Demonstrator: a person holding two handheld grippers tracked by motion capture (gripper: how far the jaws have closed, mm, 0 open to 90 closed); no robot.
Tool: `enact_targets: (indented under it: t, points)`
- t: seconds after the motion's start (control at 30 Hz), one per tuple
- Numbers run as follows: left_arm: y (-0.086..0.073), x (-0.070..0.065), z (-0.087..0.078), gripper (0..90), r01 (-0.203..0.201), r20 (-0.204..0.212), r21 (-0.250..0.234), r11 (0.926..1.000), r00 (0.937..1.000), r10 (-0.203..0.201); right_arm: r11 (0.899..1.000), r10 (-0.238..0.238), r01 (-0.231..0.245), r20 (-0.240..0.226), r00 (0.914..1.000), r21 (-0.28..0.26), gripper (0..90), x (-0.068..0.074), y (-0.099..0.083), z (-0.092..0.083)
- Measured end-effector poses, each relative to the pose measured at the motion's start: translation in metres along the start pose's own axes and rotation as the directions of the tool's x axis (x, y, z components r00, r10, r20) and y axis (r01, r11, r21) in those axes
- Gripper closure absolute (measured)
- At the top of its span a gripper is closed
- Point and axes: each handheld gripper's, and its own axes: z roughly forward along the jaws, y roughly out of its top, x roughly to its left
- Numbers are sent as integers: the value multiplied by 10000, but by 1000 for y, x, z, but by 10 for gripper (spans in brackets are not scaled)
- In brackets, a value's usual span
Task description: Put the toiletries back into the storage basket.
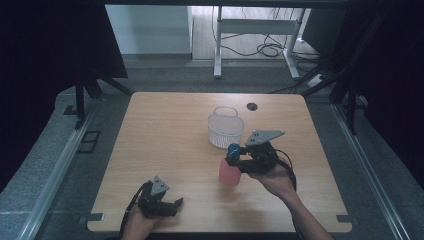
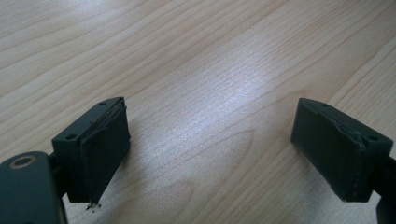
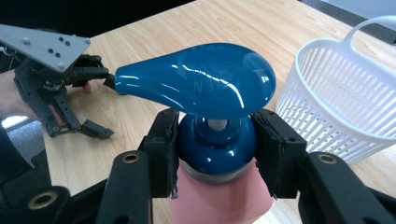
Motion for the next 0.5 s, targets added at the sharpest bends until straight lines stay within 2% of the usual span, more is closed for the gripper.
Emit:
enact_targets:
  t: [0.5]
  points:
    - [0, 0, 0, 111, 2, 2, -1, 10000, 10000, -2, 9998, 40, -34, 289, 9996, -203, 526, -16, 27, -13]
